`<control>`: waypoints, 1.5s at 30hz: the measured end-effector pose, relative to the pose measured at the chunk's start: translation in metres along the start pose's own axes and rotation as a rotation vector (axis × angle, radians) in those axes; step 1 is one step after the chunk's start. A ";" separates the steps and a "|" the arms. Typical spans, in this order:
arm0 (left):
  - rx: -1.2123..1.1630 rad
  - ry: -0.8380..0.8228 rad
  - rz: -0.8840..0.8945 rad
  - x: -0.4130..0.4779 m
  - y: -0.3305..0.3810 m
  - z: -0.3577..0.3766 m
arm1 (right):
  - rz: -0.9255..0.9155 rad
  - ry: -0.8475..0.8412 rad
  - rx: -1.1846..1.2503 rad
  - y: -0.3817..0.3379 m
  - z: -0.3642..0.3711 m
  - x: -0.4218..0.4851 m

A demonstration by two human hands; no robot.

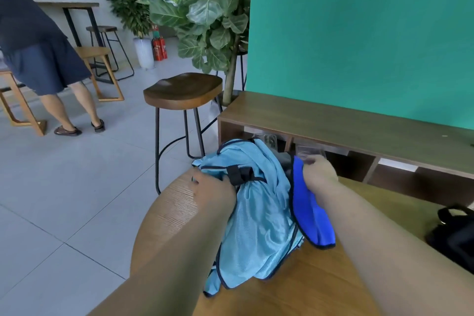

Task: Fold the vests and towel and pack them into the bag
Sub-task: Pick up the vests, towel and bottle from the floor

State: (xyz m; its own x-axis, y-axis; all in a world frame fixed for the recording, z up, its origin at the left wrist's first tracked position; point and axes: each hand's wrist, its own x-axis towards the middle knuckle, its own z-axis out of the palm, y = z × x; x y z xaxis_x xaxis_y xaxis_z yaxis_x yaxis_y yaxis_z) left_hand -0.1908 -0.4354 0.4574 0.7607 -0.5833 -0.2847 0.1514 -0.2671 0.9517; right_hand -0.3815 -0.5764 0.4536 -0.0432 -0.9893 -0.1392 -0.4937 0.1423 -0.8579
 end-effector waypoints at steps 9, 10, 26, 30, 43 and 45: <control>0.681 -0.381 0.663 0.009 -0.026 -0.023 | -0.403 -0.225 -0.516 0.035 0.028 -0.114; 0.745 -0.427 0.601 0.014 -0.029 -0.023 | -0.392 -0.247 -0.536 0.043 0.028 -0.110; 1.089 -0.560 0.315 0.036 -0.040 0.002 | -0.459 -0.411 -0.566 0.039 0.018 -0.013; 1.002 -0.548 0.353 0.023 -0.026 -0.016 | -0.415 -0.369 -0.722 0.010 0.010 -0.035; 1.105 -0.380 0.540 -0.057 -0.003 -0.145 | -0.655 -0.442 -0.858 -0.063 0.025 -0.171; 1.108 -0.370 0.536 -0.073 -0.011 -0.171 | -0.699 -0.502 -0.880 -0.066 0.044 -0.202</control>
State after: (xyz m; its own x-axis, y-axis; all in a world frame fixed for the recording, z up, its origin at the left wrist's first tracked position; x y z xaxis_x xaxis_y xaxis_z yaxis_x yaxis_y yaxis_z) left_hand -0.1402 -0.2581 0.4876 0.3166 -0.9449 -0.0830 -0.8560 -0.3224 0.4041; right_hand -0.3018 -0.3850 0.5166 0.7080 -0.6950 -0.1254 -0.7025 -0.6750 -0.2254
